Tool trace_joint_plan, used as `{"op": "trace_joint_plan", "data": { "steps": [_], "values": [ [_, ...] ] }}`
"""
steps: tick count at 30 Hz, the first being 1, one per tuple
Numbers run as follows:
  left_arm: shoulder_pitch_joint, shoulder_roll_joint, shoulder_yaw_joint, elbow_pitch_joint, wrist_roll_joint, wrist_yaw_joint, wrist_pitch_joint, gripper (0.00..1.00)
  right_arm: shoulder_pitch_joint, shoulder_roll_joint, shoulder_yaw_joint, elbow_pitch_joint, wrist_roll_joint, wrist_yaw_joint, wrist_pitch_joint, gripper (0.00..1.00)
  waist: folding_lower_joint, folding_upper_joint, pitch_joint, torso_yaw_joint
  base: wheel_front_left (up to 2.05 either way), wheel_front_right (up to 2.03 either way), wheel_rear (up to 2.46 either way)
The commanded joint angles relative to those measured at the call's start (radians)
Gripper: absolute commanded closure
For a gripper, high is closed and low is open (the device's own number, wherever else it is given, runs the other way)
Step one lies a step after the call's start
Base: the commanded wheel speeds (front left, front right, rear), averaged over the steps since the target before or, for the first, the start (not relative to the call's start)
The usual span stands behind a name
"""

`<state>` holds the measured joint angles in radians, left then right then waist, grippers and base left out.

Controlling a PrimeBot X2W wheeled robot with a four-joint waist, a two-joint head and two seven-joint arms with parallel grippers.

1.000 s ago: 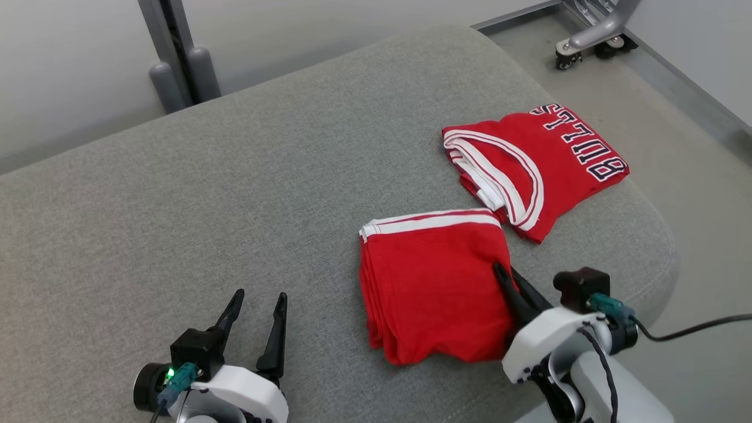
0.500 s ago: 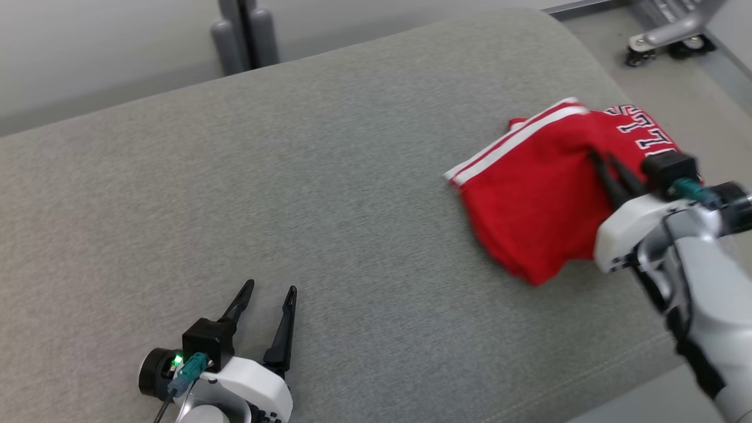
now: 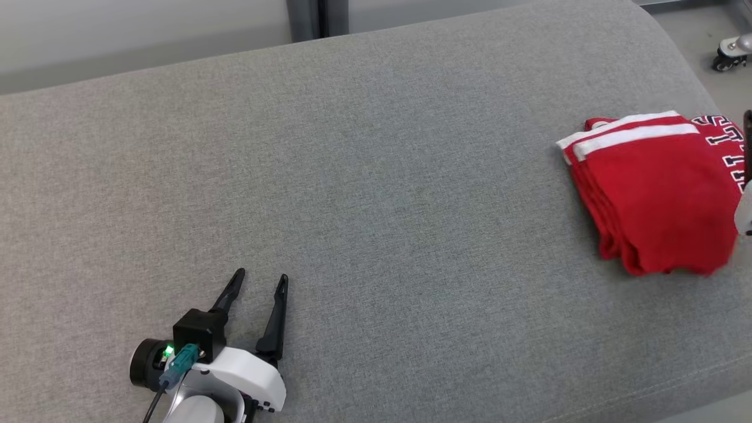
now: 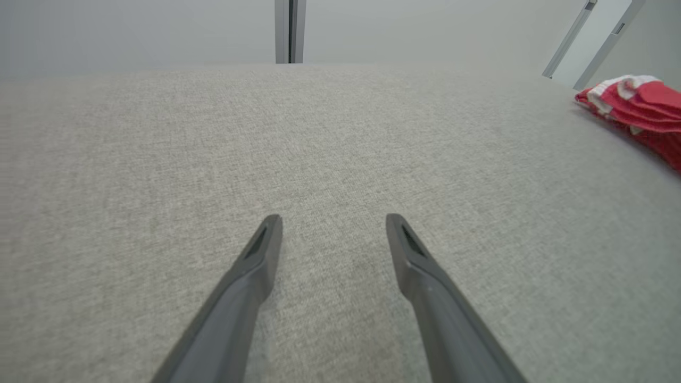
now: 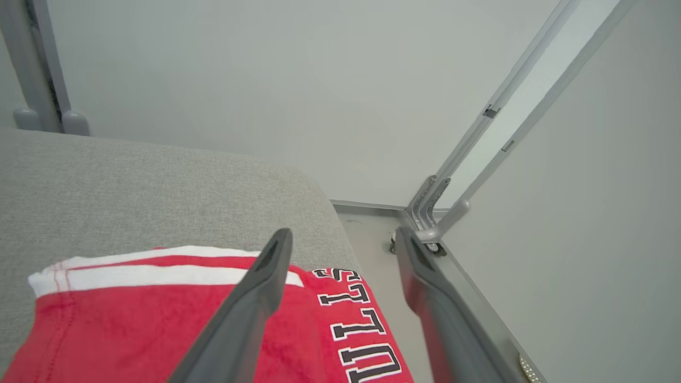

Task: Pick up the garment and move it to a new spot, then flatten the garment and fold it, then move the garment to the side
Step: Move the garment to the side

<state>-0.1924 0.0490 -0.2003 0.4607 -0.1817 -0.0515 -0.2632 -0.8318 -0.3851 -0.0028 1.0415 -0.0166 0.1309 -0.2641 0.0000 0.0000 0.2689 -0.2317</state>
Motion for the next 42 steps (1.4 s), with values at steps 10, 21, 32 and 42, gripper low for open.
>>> {"op": "trace_joint_plan", "data": {
  "steps": [10,21,32,42],
  "values": [
    [0.023,0.005,0.044,-0.022,-0.02,0.029,-0.001,0.0,0.202,0.21,-0.114,-0.285,-0.031,0.0,0.0,0.0,0.0,0.0,-0.048,0.034,0.0,0.0,0.0],
    [0.054,0.003,0.097,-0.042,-0.045,0.053,-0.001,0.0,0.411,0.32,-0.018,-0.467,0.127,0.0,0.0,0.0,0.0,0.0,-0.099,0.137,0.0,0.0,0.0],
    [0.087,0.004,0.132,-0.043,-0.058,0.063,-0.001,0.0,0.534,0.33,0.075,-0.495,0.209,0.0,0.0,0.0,0.0,0.0,-0.152,0.215,0.0,0.0,0.0],
    [0.111,0.004,0.164,-0.045,-0.064,0.083,-0.001,0.0,0.577,0.331,0.089,-0.489,0.201,0.0,0.0,0.0,0.0,0.0,-0.187,0.231,0.0,0.0,0.0]
  ]
}}
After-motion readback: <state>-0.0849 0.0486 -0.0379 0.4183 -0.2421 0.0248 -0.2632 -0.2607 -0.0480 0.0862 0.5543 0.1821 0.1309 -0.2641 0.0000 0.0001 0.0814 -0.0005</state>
